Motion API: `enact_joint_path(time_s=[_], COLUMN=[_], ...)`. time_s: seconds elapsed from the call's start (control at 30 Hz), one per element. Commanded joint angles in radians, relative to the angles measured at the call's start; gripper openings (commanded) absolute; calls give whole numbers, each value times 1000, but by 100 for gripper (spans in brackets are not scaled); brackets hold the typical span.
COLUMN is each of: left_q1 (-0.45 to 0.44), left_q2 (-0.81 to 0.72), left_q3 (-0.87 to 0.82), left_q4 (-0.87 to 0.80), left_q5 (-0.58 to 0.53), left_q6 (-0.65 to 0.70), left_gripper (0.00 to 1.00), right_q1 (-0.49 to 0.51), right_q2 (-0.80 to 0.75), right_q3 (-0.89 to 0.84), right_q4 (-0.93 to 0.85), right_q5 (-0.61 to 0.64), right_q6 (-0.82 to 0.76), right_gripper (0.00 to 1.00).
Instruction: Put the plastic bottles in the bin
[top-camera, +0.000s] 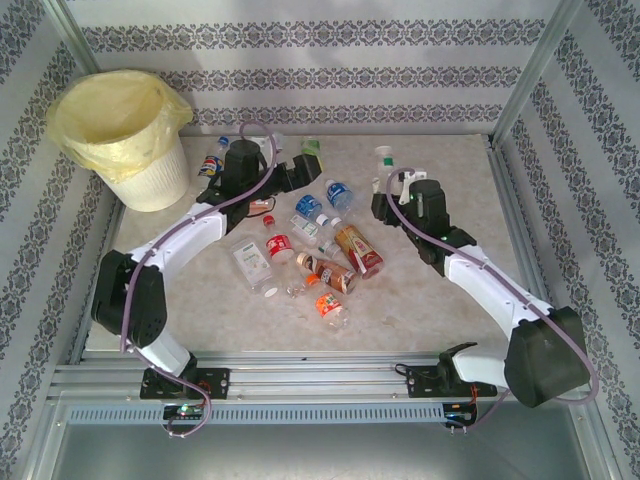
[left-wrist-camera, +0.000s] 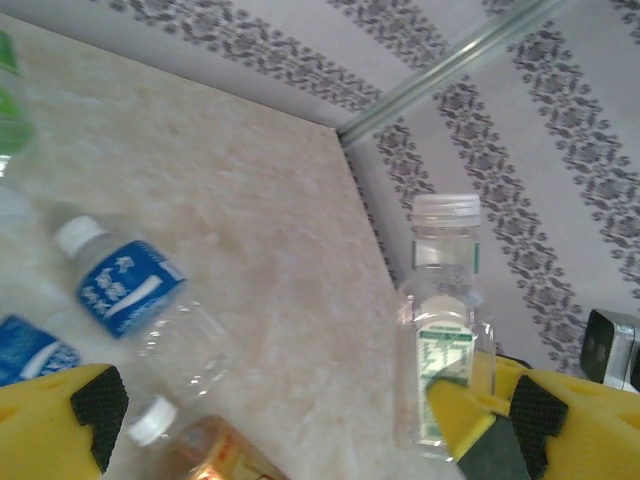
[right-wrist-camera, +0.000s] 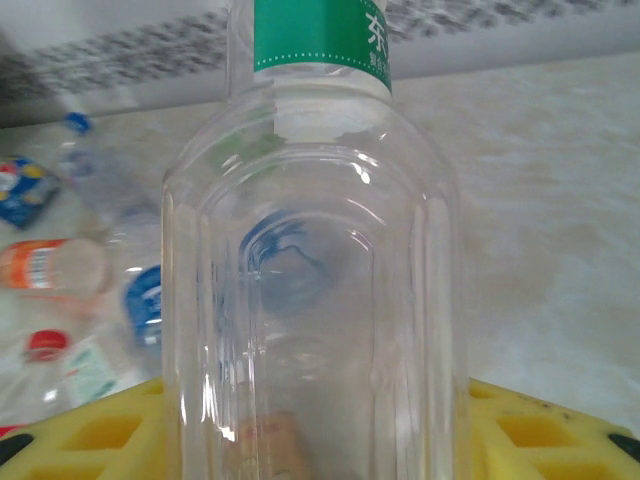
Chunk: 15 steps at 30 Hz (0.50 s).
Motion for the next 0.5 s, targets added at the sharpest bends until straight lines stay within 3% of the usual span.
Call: enact_joint_path(time_s=[0.0,0.17,0.37,0.47], left_q1=[-22,-89,-122,-123], left_q2=[21,40,111,137], left_q3=[56,141,250,280], left_q4=[62,-102,-178,-205], left_q5=[78,-109,-104,-105], left_q6=[-22,52,75,62], left_gripper=[100,100,97,87], right_q1=[24,57,98,115], right_q2=[-29,-8,28,37], right_q3=[-14,10,42,49], right_q4=[109,116,119,126], right_q5=[-150,-248,-286,-284], right_q6=[-51,-75,-79,-79], right_gripper=[48,49,49,49])
